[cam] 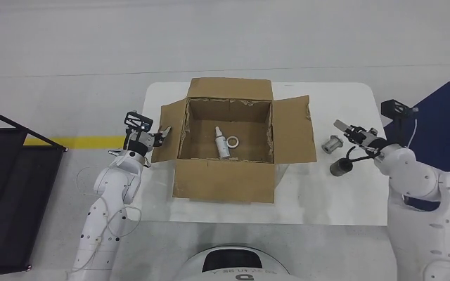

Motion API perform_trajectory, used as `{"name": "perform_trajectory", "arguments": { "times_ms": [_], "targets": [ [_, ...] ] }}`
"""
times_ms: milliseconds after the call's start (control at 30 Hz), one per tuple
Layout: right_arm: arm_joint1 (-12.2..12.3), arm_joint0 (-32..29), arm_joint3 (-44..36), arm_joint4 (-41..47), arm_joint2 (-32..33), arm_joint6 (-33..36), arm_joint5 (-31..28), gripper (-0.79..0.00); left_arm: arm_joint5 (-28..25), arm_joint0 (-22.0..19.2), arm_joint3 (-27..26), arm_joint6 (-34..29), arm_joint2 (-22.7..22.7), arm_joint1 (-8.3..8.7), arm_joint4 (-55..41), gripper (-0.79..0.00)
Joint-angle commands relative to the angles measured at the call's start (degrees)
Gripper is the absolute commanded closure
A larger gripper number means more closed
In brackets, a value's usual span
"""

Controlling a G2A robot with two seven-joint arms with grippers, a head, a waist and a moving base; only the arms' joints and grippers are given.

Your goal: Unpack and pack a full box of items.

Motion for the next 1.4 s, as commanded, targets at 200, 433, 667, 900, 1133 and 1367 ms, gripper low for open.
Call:
{"name": "perform_trajectory", "arguments": {
  "times_ms": [200,433,667,900,1133,1367],
  "targets": [
    [0.06,-1.51,-1.85,3.32,1.77,0.78,-1.57,-0.785,0.0,0.0,0.0,0.0,0.0,0.0,0.0,-0.785],
    [-0.03,-1.17,-2.37,4.85,1.38,-0.4,-2.25,-0.785,0.0,0.0,0.0,0.0,0.0,0.0,0.0,-0.785],
    [-0.49,6.19,-2.58,8.1,-9.95,-6.04,-6.85,-0.785,0.0,0.0,0.0,0.0,0.0,0.0,0.0,-0.785],
    [-0.88,14.52,-4.83,2.17,-25.26,-3.22,-8.61,-0.785,0.0,0.0,0.0,0.0,0.0,0.0,0.0,-0.785],
    [-1.0,16.13,-4.82,3.98,-27.58,-1.78,-9.63,-0.785,0.0,0.0,0.0,0.0,0.0,0.0,0.0,-0.785],
    [-1.07,17.15,0.34,5.69,-29.84,1.76,-8.19,-0.785,0.0,0.0,0.0,0.0,0.0,0.0,0.0,-0.785]
  ]
}}
